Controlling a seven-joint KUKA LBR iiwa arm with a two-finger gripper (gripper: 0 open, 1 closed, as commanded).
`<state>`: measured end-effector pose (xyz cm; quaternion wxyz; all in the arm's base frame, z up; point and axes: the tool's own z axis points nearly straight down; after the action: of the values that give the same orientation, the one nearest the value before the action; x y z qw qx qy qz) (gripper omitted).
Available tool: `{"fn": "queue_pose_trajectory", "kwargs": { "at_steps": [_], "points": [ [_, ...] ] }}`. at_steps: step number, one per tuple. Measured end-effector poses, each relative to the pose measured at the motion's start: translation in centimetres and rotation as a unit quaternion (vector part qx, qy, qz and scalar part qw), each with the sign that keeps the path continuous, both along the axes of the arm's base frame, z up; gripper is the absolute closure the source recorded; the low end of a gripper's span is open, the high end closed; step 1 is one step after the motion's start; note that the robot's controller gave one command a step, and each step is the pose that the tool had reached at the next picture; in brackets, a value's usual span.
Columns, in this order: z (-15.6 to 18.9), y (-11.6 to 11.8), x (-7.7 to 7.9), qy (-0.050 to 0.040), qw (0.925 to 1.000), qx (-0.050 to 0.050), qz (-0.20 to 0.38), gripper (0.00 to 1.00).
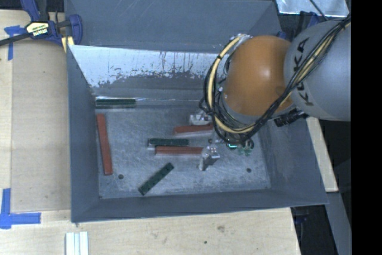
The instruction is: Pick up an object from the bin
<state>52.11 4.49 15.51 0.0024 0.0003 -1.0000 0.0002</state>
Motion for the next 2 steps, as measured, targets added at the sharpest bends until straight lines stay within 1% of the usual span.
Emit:
{"fn": "queue_pose_trajectory", "kwargs": {
  "at_steps": [1,2],
  "points": [
    [0.3,0.0,0.2,-0.0038,1.0,0.0,-0.001,0.0],
    [-7.8,0.8,2.7,-0.007,0.9976,0.001,0.069,1.0]
  ]
}}
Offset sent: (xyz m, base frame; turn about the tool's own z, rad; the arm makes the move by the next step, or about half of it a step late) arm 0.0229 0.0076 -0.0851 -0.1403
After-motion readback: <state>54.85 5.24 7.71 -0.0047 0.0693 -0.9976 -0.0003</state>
